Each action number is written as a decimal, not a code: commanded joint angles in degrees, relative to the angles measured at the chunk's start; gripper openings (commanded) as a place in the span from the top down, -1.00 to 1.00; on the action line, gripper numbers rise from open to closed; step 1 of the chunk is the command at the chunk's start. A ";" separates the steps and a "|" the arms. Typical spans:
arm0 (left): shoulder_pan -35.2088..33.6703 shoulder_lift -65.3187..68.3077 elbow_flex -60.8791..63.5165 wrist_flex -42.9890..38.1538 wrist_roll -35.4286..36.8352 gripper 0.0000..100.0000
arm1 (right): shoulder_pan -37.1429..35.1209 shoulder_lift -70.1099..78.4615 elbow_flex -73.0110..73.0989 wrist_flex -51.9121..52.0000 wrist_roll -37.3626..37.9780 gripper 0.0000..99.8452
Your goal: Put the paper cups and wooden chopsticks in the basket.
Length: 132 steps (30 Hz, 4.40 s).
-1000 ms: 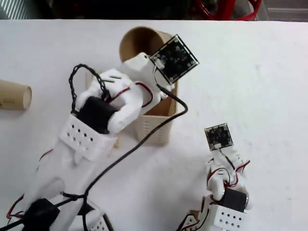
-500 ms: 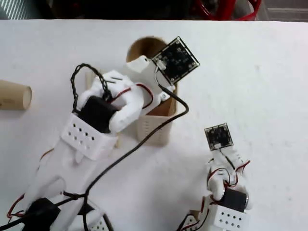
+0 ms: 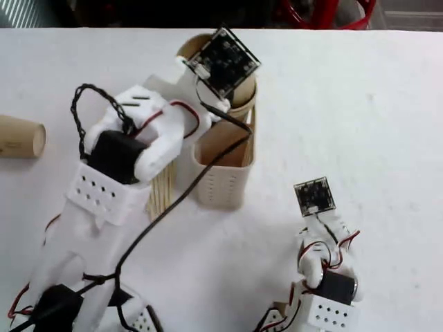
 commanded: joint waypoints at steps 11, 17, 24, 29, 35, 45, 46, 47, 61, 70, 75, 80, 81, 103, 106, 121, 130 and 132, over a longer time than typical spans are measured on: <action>3.47 0.22 -1.14 -2.99 0.35 0.80 | 0.22 -0.31 0.53 0.22 0.35 0.89; 3.56 6.02 -2.11 -4.22 0.26 0.80 | 0.22 -0.31 0.53 0.22 0.35 0.89; 5.93 13.85 -13.01 -3.78 0.26 0.80 | 0.22 -0.31 0.53 0.22 0.35 0.89; 9.27 18.59 -22.42 -0.18 -3.69 0.80 | 0.22 -0.31 0.53 0.22 0.35 0.89; 8.84 23.25 -28.84 5.01 -3.69 0.80 | 0.22 -0.31 0.53 0.22 0.35 0.89; -2.77 23.78 -21.36 7.74 4.40 0.80 | 0.22 -0.31 0.53 0.22 0.35 0.89; -3.03 23.78 -18.55 6.68 4.31 0.80 | 0.22 -0.31 0.53 0.22 0.35 0.89; -3.21 23.69 -15.56 4.84 4.31 0.80 | 0.22 -0.31 0.53 0.22 0.35 0.89; -3.56 23.08 -10.11 -2.99 2.11 0.80 | 0.22 -0.31 0.53 0.22 0.35 0.89; -10.95 13.23 -32.35 17.32 2.02 0.80 | 0.22 -0.31 0.53 0.22 0.35 0.89; -31.43 8.31 -35.52 24.35 2.46 0.80 | 0.22 -0.31 0.53 0.22 0.35 0.89; -52.53 9.98 -27.43 20.31 4.40 0.79 | 0.22 -0.31 0.53 0.22 0.35 0.89; -55.60 10.95 -24.35 18.29 4.40 0.79 | 0.22 -0.31 0.53 0.22 0.35 0.89; -70.46 57.71 -28.75 -18.11 15.74 0.51 | 0.22 -0.31 0.53 0.22 0.35 0.89; -70.20 63.78 -35.52 -17.76 19.16 0.51 | 0.22 -0.31 0.53 0.22 0.35 0.89; -66.24 80.75 -63.91 15.56 16.26 0.51 | 0.22 -0.31 0.53 0.22 0.35 0.89; -65.27 80.84 -74.02 36.48 13.63 0.51 | 0.22 -0.31 0.53 0.22 0.26 0.89; -65.54 80.84 -75.78 39.56 11.69 0.51 | 0.22 -0.31 0.53 0.22 0.26 0.89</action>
